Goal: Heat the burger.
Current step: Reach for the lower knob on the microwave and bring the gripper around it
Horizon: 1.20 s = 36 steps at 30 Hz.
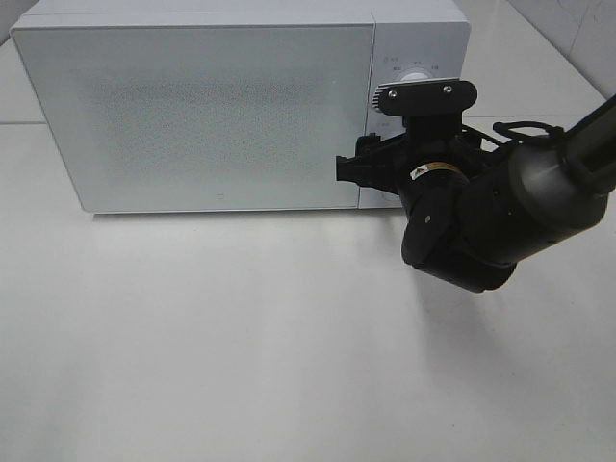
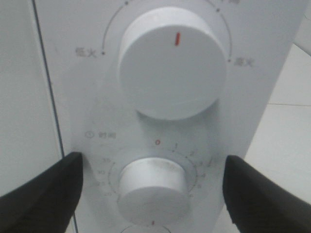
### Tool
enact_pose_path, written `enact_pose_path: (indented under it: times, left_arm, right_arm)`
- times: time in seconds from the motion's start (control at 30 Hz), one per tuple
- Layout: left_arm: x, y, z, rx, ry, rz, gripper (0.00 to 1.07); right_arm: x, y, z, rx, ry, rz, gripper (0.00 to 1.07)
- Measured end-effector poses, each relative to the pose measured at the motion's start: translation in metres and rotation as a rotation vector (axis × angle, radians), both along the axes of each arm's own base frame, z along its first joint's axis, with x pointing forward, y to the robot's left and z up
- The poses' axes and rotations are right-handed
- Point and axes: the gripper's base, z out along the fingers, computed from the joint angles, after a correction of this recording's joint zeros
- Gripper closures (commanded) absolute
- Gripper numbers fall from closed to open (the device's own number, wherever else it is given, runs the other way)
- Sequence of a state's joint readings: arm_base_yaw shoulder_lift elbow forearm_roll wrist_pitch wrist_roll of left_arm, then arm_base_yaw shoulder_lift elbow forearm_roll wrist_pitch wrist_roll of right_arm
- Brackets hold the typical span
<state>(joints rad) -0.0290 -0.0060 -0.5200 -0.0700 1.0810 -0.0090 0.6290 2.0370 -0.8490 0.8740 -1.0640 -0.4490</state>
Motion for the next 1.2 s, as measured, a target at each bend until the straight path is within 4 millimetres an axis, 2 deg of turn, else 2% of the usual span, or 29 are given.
enact_pose_path:
  times: [0.3, 0.37, 0.47, 0.5, 0.53, 0.6, 0.63, 0.7, 0.73, 0.8, 1.2]
  left_arm:
    - [0.0, 0.0, 0.0, 0.0, 0.0, 0.0, 0.09]
    - [0.0, 0.0, 0.0, 0.0, 0.0, 0.0, 0.09]
    - [0.0, 0.0, 0.0, 0.0, 0.0, 0.0, 0.09]
    - [0.0, 0.0, 0.0, 0.0, 0.0, 0.0, 0.09]
    - [0.0, 0.0, 0.0, 0.0, 0.0, 0.0, 0.09]
    - [0.0, 0.0, 0.0, 0.0, 0.0, 0.0, 0.09]
    - [0.0, 0.0, 0.0, 0.0, 0.0, 0.0, 0.09]
    - [0.0, 0.0, 0.0, 0.0, 0.0, 0.0, 0.09]
    - [0.0, 0.0, 0.0, 0.0, 0.0, 0.0, 0.09]
    - [0.0, 0.0, 0.0, 0.0, 0.0, 0.0, 0.09]
    - [0.0, 0.0, 0.0, 0.0, 0.0, 0.0, 0.09]
  right_arm:
    - [0.0003, 0.0013, -0.0047, -0.005, 0.018, 0.011, 0.35]
    - [0.0007, 0.0018, -0.0048, -0.004, 0.019, 0.012, 0.43]
    - [0.0007, 0.0018, -0.0048, -0.004, 0.019, 0.012, 0.47]
    - [0.0009, 0.0019, -0.0046, -0.003, 0.018, 0.012, 0.56]
    - [0.0009, 0.0019, -0.0046, -0.003, 0.018, 0.012, 0.56]
    - [0.0009, 0.0005, -0.0048, 0.007, 0.02, -0.004, 0.84]
    - [0.0009, 0.0005, -0.0048, 0.007, 0.02, -0.004, 0.84]
    - [0.0008, 0.0003, -0.0049, 0.009, 0.021, -0.007, 1.01]
    - [0.0008, 0.0003, -0.0049, 0.009, 0.021, -0.007, 1.01]
    - [0.0008, 0.0003, -0.0049, 0.009, 0.021, -0.007, 1.07]
    - [0.001, 0.0005, -0.0042, 0.066, -0.002, -0.018, 1.07]
